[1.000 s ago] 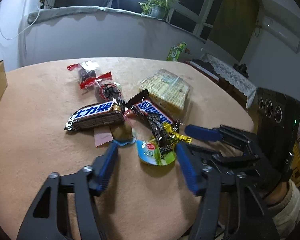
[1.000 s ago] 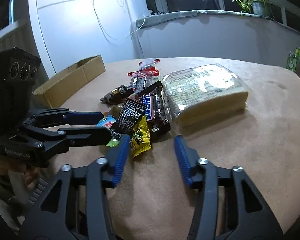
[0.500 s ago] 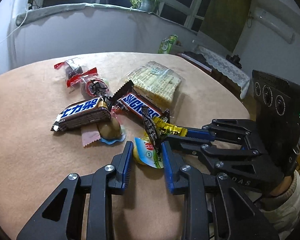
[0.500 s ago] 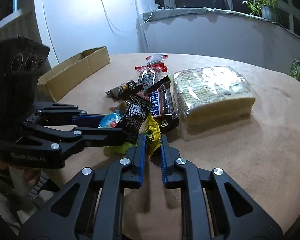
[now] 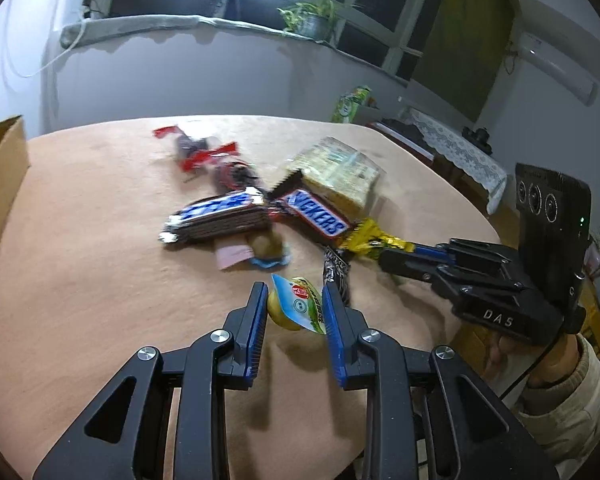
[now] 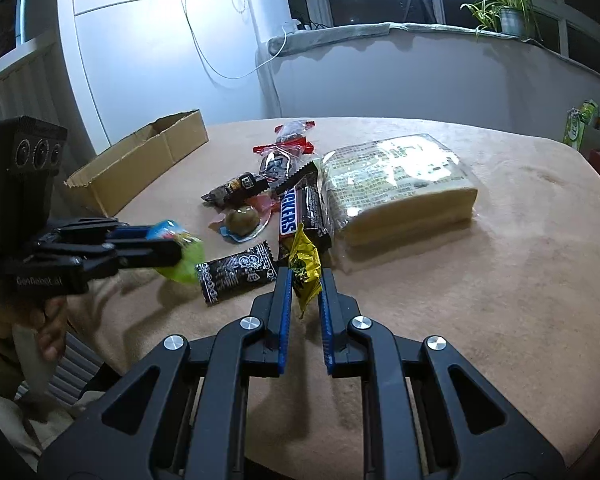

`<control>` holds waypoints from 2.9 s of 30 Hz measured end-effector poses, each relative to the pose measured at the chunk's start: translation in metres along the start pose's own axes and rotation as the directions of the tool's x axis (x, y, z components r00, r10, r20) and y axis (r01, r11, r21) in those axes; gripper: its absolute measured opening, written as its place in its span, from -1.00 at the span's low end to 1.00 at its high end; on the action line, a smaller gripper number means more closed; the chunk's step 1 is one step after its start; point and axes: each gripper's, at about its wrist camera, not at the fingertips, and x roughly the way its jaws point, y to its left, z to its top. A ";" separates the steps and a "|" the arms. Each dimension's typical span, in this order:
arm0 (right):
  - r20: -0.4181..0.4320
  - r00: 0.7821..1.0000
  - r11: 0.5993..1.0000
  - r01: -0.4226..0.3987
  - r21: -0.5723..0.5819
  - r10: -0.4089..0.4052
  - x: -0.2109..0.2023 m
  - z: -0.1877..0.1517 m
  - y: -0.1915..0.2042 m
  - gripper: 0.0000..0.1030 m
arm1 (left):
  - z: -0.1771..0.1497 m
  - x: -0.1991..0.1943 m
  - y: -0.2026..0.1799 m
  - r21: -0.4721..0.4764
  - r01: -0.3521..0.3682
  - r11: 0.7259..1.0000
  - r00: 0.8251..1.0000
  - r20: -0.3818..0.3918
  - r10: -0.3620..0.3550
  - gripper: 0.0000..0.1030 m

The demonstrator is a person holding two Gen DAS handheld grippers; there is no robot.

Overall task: Organize snacks
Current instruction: 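Grasp the kiwi-print packet with the left tool while the right tool grasps the yellow packet, then carry both packets into the cardboard box and open both tools, then move both tools back toward the snack pile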

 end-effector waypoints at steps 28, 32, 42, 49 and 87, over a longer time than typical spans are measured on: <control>0.098 0.995 0.998 0.012 -0.062 -0.006 -0.018 0.045 0.035 -0.74 | 0.016 -0.090 0.053 -0.088 -0.196 0.977 0.958 0.198 0.210 -0.50; 0.108 0.994 0.995 -0.005 -0.097 0.015 -0.014 0.059 0.053 -0.74 | 0.014 -0.107 0.069 -0.121 -0.223 0.967 0.943 0.225 0.246 -0.50; 0.113 0.984 0.971 -0.108 -0.215 0.135 0.019 0.100 0.123 -0.74 | 0.005 -0.147 0.109 -0.192 -0.314 0.930 0.894 0.269 0.358 -0.50; 0.075 0.958 0.916 -0.238 -0.324 0.276 0.067 0.126 0.205 -0.74 | 0.001 -0.163 0.144 -0.256 -0.385 0.887 0.855 0.263 0.447 -0.50; 0.039 0.991 0.956 -0.114 -0.271 0.129 0.053 0.044 0.180 0.20 | -0.006 -0.149 0.118 -0.224 -0.402 0.888 0.862 0.233 0.449 0.30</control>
